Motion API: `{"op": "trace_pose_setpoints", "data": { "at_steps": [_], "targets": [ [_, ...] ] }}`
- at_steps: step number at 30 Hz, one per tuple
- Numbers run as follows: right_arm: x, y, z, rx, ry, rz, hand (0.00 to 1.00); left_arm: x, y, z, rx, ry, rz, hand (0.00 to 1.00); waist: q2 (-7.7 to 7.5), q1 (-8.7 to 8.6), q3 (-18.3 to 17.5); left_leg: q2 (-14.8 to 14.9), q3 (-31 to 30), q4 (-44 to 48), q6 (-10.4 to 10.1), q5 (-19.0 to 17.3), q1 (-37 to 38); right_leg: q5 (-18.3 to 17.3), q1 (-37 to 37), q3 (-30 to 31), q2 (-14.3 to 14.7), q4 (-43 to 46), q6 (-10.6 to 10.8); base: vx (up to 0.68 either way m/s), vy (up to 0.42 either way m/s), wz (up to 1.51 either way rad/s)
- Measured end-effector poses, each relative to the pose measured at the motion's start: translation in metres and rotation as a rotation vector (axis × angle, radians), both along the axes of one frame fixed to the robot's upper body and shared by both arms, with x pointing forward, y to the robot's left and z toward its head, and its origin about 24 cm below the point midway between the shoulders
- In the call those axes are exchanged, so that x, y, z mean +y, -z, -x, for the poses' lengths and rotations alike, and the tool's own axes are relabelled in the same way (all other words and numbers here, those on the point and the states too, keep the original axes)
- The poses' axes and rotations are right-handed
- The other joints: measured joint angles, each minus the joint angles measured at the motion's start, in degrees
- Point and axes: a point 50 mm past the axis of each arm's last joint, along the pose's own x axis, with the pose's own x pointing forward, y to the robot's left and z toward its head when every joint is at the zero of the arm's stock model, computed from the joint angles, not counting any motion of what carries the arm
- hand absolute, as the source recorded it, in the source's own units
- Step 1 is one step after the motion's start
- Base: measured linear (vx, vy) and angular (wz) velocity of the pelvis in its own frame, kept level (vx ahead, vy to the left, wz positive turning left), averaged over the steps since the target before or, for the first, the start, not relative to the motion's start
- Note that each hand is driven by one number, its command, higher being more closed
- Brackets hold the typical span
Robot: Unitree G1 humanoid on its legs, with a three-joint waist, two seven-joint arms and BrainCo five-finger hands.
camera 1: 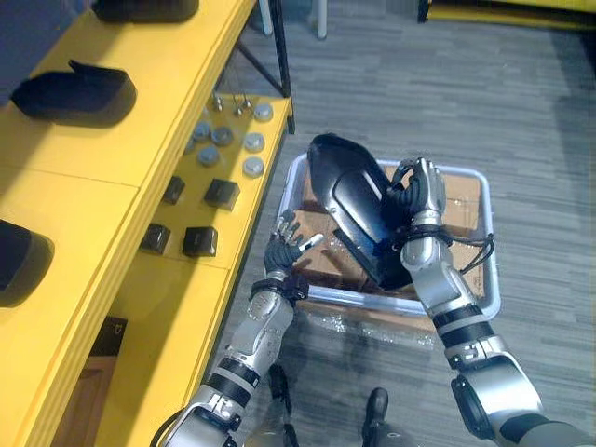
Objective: Walk over and take plastic housings, then place them on the shelf
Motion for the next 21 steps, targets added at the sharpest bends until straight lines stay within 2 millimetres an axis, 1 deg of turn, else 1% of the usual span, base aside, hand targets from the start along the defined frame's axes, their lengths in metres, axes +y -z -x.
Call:
{"op": "trace_pose_setpoints", "data": {
  "at_steps": [2, 3, 5, 6, 8, 9, 10, 12, 14, 15, 19, 21],
  "targets": [
    [0.006, 0.004, 0.005, 0.0, -0.022, -0.009, 1.0, -0.002, 0.006, 0.001, 0.024, 0.01, -0.016, 0.0, -0.47, 0.03, -1.21, 0.16, 0.4, -0.03, -0.42, -0.35, 1.02, 0.0, 0.98, 0.62, 0.19, -0.73, 0.01, -0.02, -0.012, -0.15],
    [0.01, 0.01, 0.009, 0.007, -0.04, -0.022, 1.0, -0.003, 0.013, 0.003, 0.052, 0.017, -0.027, 0.0, -0.89, -0.04, -2.6, 0.31, 0.85, -0.21, -0.69, -0.59, 1.75, 0.0, 1.68, 0.93, 0.23, -1.22, 0.01, -0.03, -0.009, -0.16],
    [0.013, 0.017, 0.012, 0.02, -0.053, -0.029, 1.0, -0.005, 0.022, 0.005, 0.087, 0.032, -0.022, 0.0, -1.19, -0.05, -4.26, 0.65, 1.14, -0.23, -0.92, -0.79, 2.11, 0.1, 2.32, 1.02, 0.53, -2.32, 0.05, -0.01, -0.015, -0.12],
    [0.017, 0.024, 0.015, 0.036, -0.069, -0.023, 1.0, -0.009, 0.026, 0.008, 0.109, 0.063, -0.008, 0.0, -1.53, -0.06, -5.51, 0.84, 1.33, -0.23, -1.07, -0.9, 2.48, 0.22, 2.67, 1.13, 0.74, -2.75, 0.06, 0.0, -0.021, -0.1],
    [0.024, 0.032, 0.018, 0.058, -0.086, -0.038, 1.0, -0.012, 0.031, 0.011, 0.134, 0.093, 0.022, 0.0, -1.84, -0.11, -6.08, 0.92, 1.46, -0.24, -1.15, -0.97, 3.37, 0.29, 3.71, 1.2, 0.9, -3.24, 0.05, 0.0, -0.006, -0.04],
    [0.025, 0.038, 0.02, 0.073, -0.093, -0.052, 1.0, -0.015, 0.038, 0.015, 0.163, 0.125, 0.041, 0.0, -1.94, -0.1, -6.86, 0.95, 1.46, -0.23, -1.4, -1.16, 3.91, 0.48, 4.51, 1.17, 1.08, -3.98, 0.06, 0.0, 0.0, 0.0],
    [0.032, 0.043, 0.026, 0.082, -0.123, -0.057, 1.0, -0.019, 0.044, 0.019, 0.183, 0.152, 0.044, 0.0, -1.95, -0.03, -7.98, 1.11, 1.54, -0.23, -1.51, -1.24, 3.86, 0.76, 4.67, 1.19, 1.22, -4.54, 0.06, 0.0, 0.0, 0.0],
    [0.044, 0.045, 0.032, 0.082, -0.169, -0.063, 1.0, -0.026, 0.046, 0.023, 0.195, 0.186, 0.048, 0.0, -2.0, -0.08, -8.32, 1.23, 1.68, -0.21, -1.63, -1.33, 4.51, 1.14, 5.73, 1.2, 1.45, -5.49, 0.01, 0.02, -0.005, -0.02],
    [0.053, 0.048, 0.04, 0.076, -0.209, -0.07, 1.0, -0.028, 0.051, 0.026, 0.221, 0.19, 0.086, 0.0, -2.14, -0.08, -8.86, 1.26, 1.77, -0.21, -1.76, -1.43, 5.36, 1.35, 7.02, 1.18, 1.64, -6.52, -0.03, 0.0, 0.0, 0.0],
    [0.054, 0.05, 0.044, 0.07, -0.224, -0.077, 1.0, -0.028, 0.054, 0.027, 0.241, 0.188, 0.108, 1.0, -2.19, -0.07, -9.62, 1.36, 1.74, -0.2, -1.84, -1.48, 5.55, 1.37, 7.43, 1.16, 1.8, -6.85, -0.04, 0.0, 0.0, 0.0],
    [0.056, 0.053, 0.054, 0.057, -0.244, -0.091, 1.0, -0.028, 0.055, 0.027, 0.263, 0.183, 0.158, 1.0, -2.39, -0.1, -11.0, 1.67, 1.57, -0.04, -1.96, -1.57, 5.79, 1.51, 8.08, 1.02, 2.27, -7.61, -0.22, 0.0, -0.003, 0.01],
    [0.055, 0.059, 0.059, 0.071, -0.249, -0.104, 1.0, -0.027, 0.059, 0.029, 0.295, 0.172, 0.207, 1.0, -2.72, -0.34, -11.7, 1.66, 1.53, -0.04, -2.21, -1.77, 6.69, 1.63, 9.45, 0.93, 2.43, -8.52, -0.23, 0.0, 0.0, 0.0]
  ]
}}
